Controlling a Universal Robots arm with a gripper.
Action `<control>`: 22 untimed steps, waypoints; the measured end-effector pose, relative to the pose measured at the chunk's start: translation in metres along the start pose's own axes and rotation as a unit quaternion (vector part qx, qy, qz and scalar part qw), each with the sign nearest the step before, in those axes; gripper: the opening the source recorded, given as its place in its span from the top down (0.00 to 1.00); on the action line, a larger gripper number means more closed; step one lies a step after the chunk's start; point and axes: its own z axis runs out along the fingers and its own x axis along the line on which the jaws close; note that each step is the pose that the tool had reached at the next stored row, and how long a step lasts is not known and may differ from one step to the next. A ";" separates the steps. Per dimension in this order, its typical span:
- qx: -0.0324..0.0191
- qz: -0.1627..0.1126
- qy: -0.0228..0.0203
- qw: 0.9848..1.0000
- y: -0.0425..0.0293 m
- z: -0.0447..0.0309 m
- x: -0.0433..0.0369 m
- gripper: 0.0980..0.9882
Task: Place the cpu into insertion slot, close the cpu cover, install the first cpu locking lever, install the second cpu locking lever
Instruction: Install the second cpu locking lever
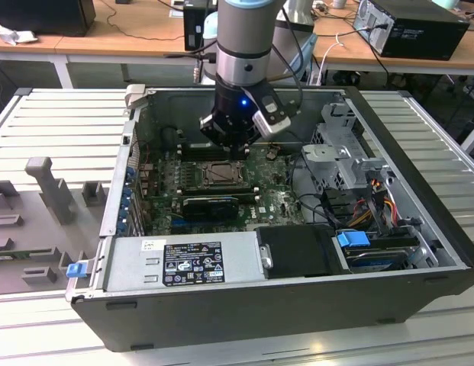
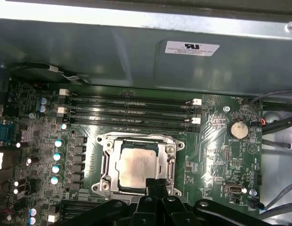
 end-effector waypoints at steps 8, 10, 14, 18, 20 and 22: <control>0.000 0.000 0.000 1.000 -0.0039 -0.0016 0.0003 0.99; 0.000 0.000 0.000 1.000 -0.0042 -0.0027 0.0003 0.99; 0.000 0.000 0.000 1.000 -0.0075 -0.0030 0.0005 0.99; 0.000 0.000 0.004 1.000 -0.0130 -0.0024 0.0008 0.99; -0.006 0.001 0.008 1.000 -0.0185 -0.0015 0.0012 0.99; -0.009 0.001 0.008 1.000 -0.0251 -0.0002 0.0017 0.99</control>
